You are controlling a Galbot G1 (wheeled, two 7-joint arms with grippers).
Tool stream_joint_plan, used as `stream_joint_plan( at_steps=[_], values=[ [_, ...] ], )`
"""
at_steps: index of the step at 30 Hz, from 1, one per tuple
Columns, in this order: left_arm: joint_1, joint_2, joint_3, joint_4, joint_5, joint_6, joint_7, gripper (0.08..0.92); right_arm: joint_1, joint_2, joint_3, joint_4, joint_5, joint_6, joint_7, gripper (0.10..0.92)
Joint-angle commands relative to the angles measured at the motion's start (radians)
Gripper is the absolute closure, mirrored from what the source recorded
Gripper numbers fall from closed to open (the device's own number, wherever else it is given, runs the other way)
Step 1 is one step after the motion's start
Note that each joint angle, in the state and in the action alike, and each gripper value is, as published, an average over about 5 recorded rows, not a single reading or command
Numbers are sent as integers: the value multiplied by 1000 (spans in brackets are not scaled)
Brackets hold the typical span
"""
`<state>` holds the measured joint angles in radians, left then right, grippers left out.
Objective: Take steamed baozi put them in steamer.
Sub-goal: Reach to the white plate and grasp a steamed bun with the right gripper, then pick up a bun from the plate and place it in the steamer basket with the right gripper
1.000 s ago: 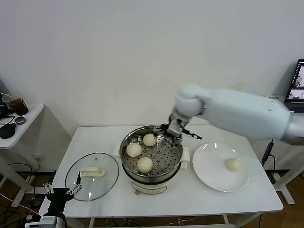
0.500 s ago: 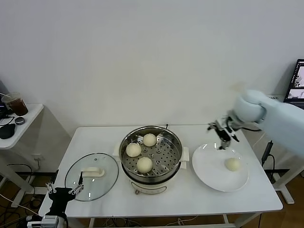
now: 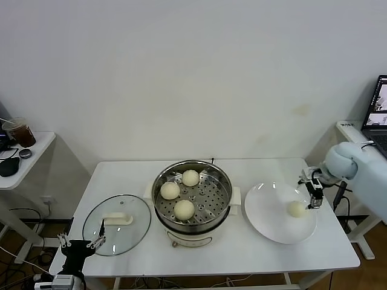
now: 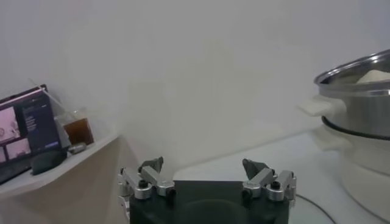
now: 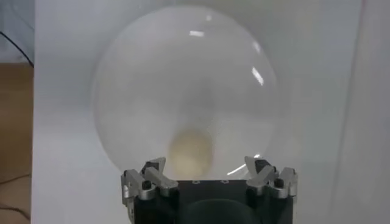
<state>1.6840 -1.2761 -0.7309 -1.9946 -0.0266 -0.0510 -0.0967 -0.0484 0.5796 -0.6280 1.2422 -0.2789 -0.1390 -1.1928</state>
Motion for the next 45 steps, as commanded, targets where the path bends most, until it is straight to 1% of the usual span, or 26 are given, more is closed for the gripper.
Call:
stream_joint_plan(
  at_steps=[1, 12, 15, 18, 25, 27, 32, 37, 41, 45],
  values=[
    [0, 1, -3, 4, -1, 0, 0, 177, -153, 125, 147, -198, -131, 29, 12, 203],
    [-7, -2, 2, 14, -2, -1, 0, 177, -172, 215, 180, -286, -202, 46, 44, 203],
    [-6, -1, 1, 13, -2, -1, 0, 177, -176, 225, 187, -294, -209, 45, 45, 219],
    [-4, -1, -1, 12, -2, -1, -1, 177, -178, 227, 187, -293, -210, 41, 44, 269],
    [-1, -3, -2, 8, -2, -3, -1, 177, -162, 213, 179, -266, -193, 28, 45, 442],
    [0, -3, -3, 7, -3, -3, -1, 177, -147, 194, 162, -239, -167, 18, 41, 471],
    [0, 0, -5, 5, -6, -3, -1, 177, -41, 103, 41, -103, -20, -47, 27, 490],
    [-8, 5, 3, 5, -8, -3, -1, 177, 214, 18, -160, 54, 181, -143, 29, 491],
    [-19, 8, 16, 4, -10, -3, -1, 177, 492, 24, -374, 163, 366, -217, 53, 496],
    [-28, 12, 30, 3, -9, -3, -1, 177, 725, 90, -560, 270, 530, -312, 98, 504]
  ],
)
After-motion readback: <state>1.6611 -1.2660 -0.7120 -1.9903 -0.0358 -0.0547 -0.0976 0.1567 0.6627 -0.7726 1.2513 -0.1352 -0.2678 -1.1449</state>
